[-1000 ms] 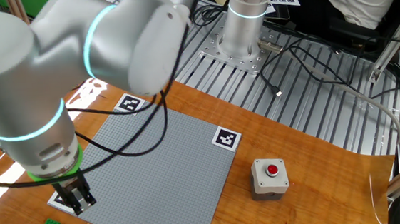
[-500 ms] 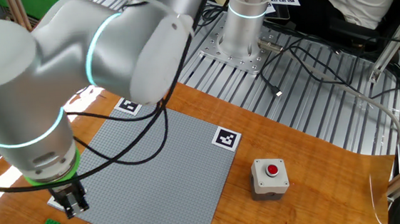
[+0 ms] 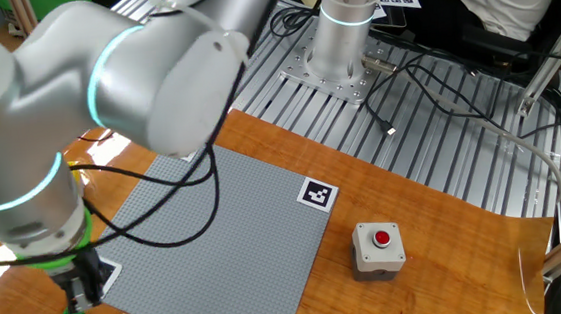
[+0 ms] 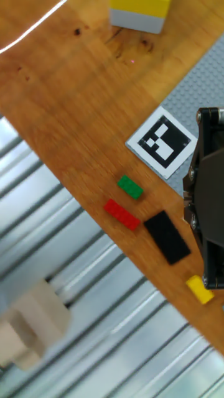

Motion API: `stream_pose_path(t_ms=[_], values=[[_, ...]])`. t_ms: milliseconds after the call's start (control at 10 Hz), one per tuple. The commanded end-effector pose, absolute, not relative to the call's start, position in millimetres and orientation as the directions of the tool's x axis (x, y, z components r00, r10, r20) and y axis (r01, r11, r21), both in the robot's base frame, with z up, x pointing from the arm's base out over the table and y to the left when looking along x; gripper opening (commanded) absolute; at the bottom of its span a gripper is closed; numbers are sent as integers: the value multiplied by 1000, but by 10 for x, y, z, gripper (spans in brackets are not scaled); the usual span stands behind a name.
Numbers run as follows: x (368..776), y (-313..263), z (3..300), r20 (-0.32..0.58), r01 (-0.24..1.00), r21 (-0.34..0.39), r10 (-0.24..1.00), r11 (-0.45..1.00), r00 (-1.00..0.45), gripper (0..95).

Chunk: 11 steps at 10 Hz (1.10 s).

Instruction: Build with small Lego blocks

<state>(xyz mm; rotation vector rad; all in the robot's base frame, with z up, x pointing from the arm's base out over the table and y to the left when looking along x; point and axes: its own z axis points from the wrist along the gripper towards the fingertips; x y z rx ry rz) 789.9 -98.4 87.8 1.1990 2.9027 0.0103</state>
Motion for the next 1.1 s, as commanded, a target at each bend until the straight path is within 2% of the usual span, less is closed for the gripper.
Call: stream_pose_path(t_ms=[100,500,800,1100], values=[[7933,-1032,786,-19,816,59,818,575,-575,0],[7937,-1005,669,-9,868,93,872,487,-489,0],[7959,-808,565,9,916,95,920,389,-392,0],[7969,-699,481,13,930,96,934,355,-358,0]])
